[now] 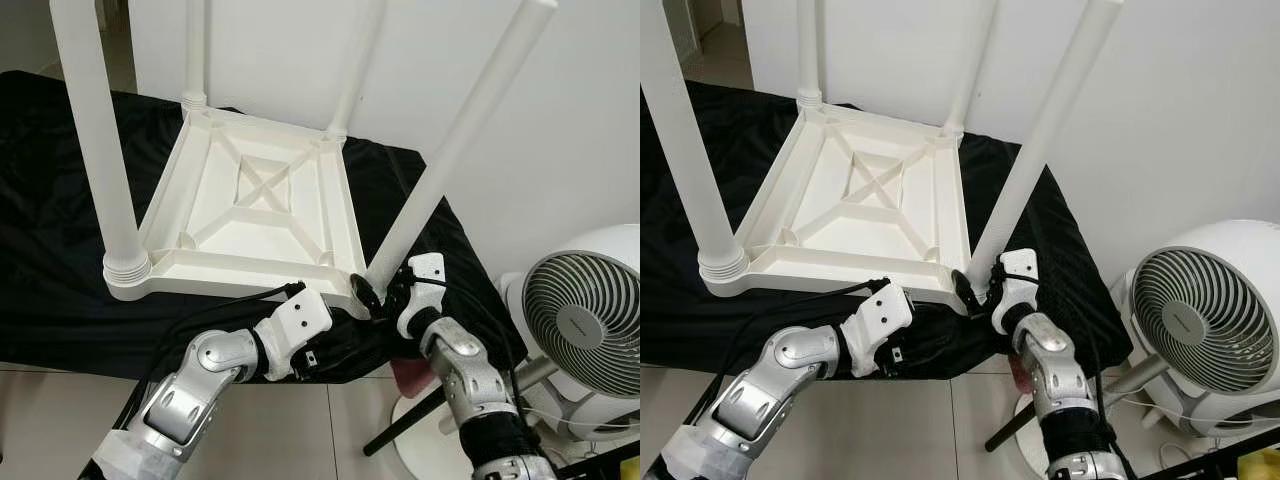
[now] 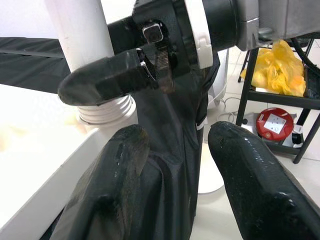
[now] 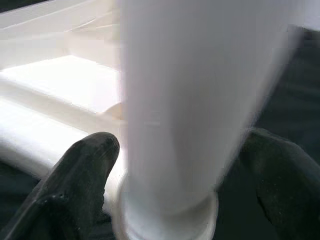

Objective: Building children table

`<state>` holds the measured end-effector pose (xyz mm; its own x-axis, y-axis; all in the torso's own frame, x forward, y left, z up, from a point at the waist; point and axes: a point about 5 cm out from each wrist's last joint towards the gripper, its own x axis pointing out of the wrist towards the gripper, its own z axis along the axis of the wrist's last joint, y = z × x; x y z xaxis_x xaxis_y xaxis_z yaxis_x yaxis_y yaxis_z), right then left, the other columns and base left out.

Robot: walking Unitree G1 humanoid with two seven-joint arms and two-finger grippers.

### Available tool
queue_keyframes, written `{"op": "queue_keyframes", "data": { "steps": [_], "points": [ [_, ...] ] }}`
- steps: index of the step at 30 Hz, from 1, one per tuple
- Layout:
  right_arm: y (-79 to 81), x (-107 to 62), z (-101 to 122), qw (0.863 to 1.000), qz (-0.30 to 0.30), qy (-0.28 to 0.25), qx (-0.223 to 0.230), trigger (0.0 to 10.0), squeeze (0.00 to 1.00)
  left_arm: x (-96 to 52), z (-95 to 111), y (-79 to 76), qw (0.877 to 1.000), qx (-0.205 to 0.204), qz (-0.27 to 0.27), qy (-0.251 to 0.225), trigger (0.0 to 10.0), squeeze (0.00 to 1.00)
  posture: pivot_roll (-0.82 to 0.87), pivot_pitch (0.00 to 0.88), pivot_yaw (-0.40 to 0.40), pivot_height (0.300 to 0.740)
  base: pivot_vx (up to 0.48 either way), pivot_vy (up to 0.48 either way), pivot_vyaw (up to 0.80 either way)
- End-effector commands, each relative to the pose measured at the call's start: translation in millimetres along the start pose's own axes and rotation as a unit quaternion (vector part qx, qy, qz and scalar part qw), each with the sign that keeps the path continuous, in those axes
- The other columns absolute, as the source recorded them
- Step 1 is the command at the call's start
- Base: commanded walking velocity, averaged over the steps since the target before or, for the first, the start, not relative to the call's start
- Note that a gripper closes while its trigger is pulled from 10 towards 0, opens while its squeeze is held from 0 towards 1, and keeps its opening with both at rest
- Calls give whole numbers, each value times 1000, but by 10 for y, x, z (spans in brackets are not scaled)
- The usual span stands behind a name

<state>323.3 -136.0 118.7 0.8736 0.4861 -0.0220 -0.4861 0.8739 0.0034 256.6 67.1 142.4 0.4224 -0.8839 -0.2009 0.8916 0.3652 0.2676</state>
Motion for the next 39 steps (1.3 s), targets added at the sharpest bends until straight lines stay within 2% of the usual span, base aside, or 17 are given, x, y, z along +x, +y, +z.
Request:
{"op": "queue_keyframes", "data": {
  "steps": [1, 2, 4, 10, 11, 12, 13, 16, 17, 27, 28, 31, 35, 36, 39],
  "points": [
    [-87, -4, -34, 999, 34, 13, -20, 10000, 0, 32, 24, -19, 1000, 1, -7, -3, 10000, 0, 117, 0, -197, 740, 0, 0, 0],
    [-87, -4, -34, 999, 34, 13, -20, 10000, 0, 32, 24, -19, 1000, 1, -7, -3, 10000, 0, 117, 0, -197, 740, 0, 0, 0],
    [-132, 53, -38, 996, 70, 29, -42, 10000, 0, 32, 31, -1, 1000, 2, -5, -3, 10000, 0, 120, 0, -195, 740, 0, 0, 0],
    [-147, 159, -18, 993, 94, 43, -63, 10000, 0, 44, 43, 19, 1000, 5, -3, -5, 10000, 0, 129, 0, -198, 740, 0, 0, 0],
    [-142, 196, -23, 990, 107, 53, -71, 3412, 0, 47, 52, 38, 1000, 7, 0, -6, 10000, 0, 137, 0, -203, 740, 0, 0, 0],
    [-141, 205, -27, 989, 114, 55, -71, 3412, 0, 46, 55, 45, 1000, 7, 2, -6, 10000, 0, 137, 0, -203, 740, 0, 0, 0],
    [-140, 211, -31, 989, 119, 56, -72, 1255, 0, 43, 57, 53, 1000, 8, 5, -6, 10000, 0, 140, 0, -206, 740, 0, 0, 0],
    [-141, 214, -33, 988, 122, 56, -72, 1255, 0, 42, 57, 58, 1000, 9, 6, -6, 10000, 0, 140, 0, -206, 740, 0, 0, 0],
    [-144, 216, -41, 988, 126, 57, -74, 0, 0, 41, 59, 62, 1000, 9, 8, -6, 10000, 0, 148, 0, -211, 740, 0, 0, 0],
    [-169, 196, -112, 986, 134, 66, -72, 0, 0, 46, 60, 49, 1000, 9, 9, -7, 10000, 0, 147, 0, -212, 740, 0, 0, 0],
    [-178, 183, -127, 988, 125, 64, -58, 10000, 0, 50, 58, 43, 1000, 9, 7, -7, 10000, 0, 146, 0, -211, 740, 0, 0, 0],
    [-207, 178, -166, 994, 83, 65, -28, 10000, 0, 50, 55, 41, 1000, 8, 4, -7, 10000, 0, 140, 0, -210, 740, 0, 0, 0],
    [-216, 183, -178, 995, 71, 67, -23, 10000, 0, 49, 54, 42, 1000, 7, 3, -7, 10000, 0, 140, 0, -210, 740, 0, 0, 0],
    [-139, 186, -207, 998, 41, 56, 10, 10000, 0, 61, 47, 31, 1000, 8, 0, -6, 10000, 0, 130, 0, -208, 740, 0, 0, 0],
    [-70, 188, -217, 998, 16, 49, 24, 10000, 0, 72, 46, 26, 1000, 8, -2, -6, 10000, 0, 129, 0, -209, 740, 0, 0, 0]
  ]
}}
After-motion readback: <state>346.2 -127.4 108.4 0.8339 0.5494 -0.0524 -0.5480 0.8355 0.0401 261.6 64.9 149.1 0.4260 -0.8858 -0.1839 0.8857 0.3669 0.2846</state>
